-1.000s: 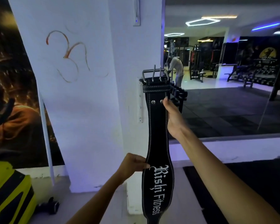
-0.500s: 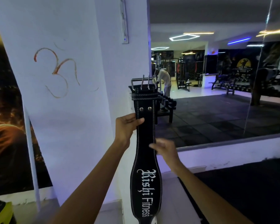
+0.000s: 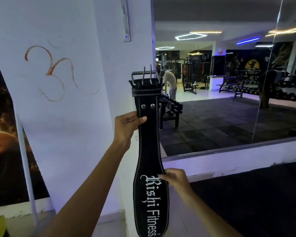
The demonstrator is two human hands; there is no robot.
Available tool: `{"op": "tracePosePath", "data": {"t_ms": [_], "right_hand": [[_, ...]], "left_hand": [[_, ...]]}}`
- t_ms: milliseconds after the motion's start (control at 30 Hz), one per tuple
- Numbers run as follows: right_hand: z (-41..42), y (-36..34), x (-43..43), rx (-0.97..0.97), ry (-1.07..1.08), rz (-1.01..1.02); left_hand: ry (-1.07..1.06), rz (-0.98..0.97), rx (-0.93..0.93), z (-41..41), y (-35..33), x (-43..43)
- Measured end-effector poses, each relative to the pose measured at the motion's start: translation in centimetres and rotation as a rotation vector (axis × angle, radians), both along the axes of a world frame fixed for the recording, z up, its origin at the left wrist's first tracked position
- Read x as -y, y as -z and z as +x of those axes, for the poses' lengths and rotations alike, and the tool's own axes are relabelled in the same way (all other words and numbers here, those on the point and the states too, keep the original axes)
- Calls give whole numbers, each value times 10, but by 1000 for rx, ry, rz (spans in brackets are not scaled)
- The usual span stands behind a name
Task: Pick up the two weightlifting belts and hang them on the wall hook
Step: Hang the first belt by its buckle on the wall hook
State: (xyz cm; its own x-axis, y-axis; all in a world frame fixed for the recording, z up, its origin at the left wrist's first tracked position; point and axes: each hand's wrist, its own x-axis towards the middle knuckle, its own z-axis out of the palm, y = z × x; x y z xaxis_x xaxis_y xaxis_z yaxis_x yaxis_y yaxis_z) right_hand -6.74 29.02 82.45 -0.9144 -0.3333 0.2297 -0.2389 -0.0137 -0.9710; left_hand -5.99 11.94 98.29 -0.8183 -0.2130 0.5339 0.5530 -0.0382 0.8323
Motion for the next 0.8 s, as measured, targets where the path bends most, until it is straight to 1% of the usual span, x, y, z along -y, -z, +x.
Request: {"op": "tracePosePath", "data": {"t_ms": [67,100,200,267,333,367,433,500,533,600,700,733,767,800], "right_hand": [[-8,-22,2,35,-18,-27],[-14,-41,5,28,-13,-72],[-21,-108,22,0,-59,-273],[-26,-130,33,16,-53,-416],[-27,-137,38,65,-37,-490],[-28,-139,39,80,-5,-504],[-30,-142,36,117,52,-513],[-34,-143,32,121,64,-527],[-36,-141,32,124,65,-531],[-37,-137,34,127,77,-535],[-36,-141,37,112,91,-528],[-37,-143,37,109,99,-526],[-37,-145,36,105,108,-531],[-39,-146,35,105,107,-540]], "left_hand": [[-3,-2,28,-1,6,0],[-4,-5,41,-1,8,-1],[11,-17,44,-1,12,-8],[20,2,33,-2,15,-12],[12,28,35,-1,31,-10],[-4,5,73,1,47,-8],[-6,-126,236,11,97,0],[73,-289,414,24,133,7],[89,-331,452,26,138,9],[59,-303,409,21,126,8],[47,-113,304,13,102,0],[41,-78,299,13,107,-1],[29,-90,320,17,124,0],[10,-147,373,22,144,3]]}}
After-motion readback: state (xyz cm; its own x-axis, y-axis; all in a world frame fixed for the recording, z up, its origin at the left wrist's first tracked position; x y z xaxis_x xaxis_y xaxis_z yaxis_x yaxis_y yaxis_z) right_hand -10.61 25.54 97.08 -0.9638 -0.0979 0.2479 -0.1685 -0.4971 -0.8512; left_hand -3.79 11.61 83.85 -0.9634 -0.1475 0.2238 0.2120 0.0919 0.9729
